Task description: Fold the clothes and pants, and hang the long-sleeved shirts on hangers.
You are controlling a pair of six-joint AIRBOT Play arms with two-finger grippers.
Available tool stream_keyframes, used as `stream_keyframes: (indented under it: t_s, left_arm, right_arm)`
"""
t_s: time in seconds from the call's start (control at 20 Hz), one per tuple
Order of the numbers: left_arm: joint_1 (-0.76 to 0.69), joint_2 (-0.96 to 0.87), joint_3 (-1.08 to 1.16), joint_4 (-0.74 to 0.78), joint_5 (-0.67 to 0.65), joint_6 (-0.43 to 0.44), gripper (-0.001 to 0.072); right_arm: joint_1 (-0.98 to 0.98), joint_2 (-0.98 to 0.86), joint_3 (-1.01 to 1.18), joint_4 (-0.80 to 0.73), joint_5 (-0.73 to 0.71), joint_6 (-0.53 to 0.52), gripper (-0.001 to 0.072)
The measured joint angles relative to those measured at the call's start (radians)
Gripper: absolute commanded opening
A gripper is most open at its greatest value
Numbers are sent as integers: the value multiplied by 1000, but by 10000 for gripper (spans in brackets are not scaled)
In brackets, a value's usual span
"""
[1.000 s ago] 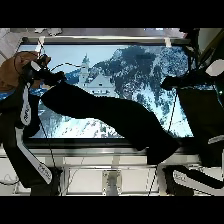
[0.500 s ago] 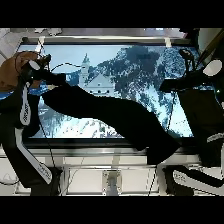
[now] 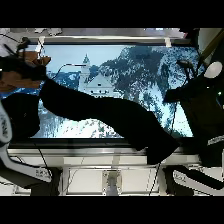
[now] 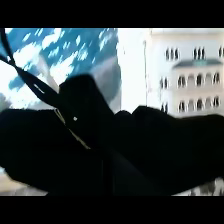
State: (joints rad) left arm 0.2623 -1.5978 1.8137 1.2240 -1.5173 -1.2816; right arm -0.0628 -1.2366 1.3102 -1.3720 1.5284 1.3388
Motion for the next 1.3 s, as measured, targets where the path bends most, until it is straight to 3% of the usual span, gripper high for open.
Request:
stream_keyframes:
  t_s: [0.15,0.4,0.75,0.8,0.85,1.1,1.3]
  left_arm:
    - [61,173,-150,80,-58,-19,19]
    - [163,442,-496,179,-23,-45,19]
    - [201,532,-661,198,50,-55,19]
    - [203,534,-666,198,57,-55,19]
    - [204,536,-669,198,63,-56,20]
    - [205,540,-678,197,84,-57,20]
    - [205,540,-679,197,90,-58,20]
  right_arm:
    - [0,1,-123,-13,-13,-8,554]
    - [0,1,-319,-14,-134,-19,555]
    - [-59,0,-383,-127,-157,-79,554]
    - [-98,0,-385,-129,-152,-88,519]
    - [-152,0,-386,-108,-140,-103,482]
    - [-477,2,-439,156,-81,-217,483]
    - [-597,2,-595,252,-129,-309,483]
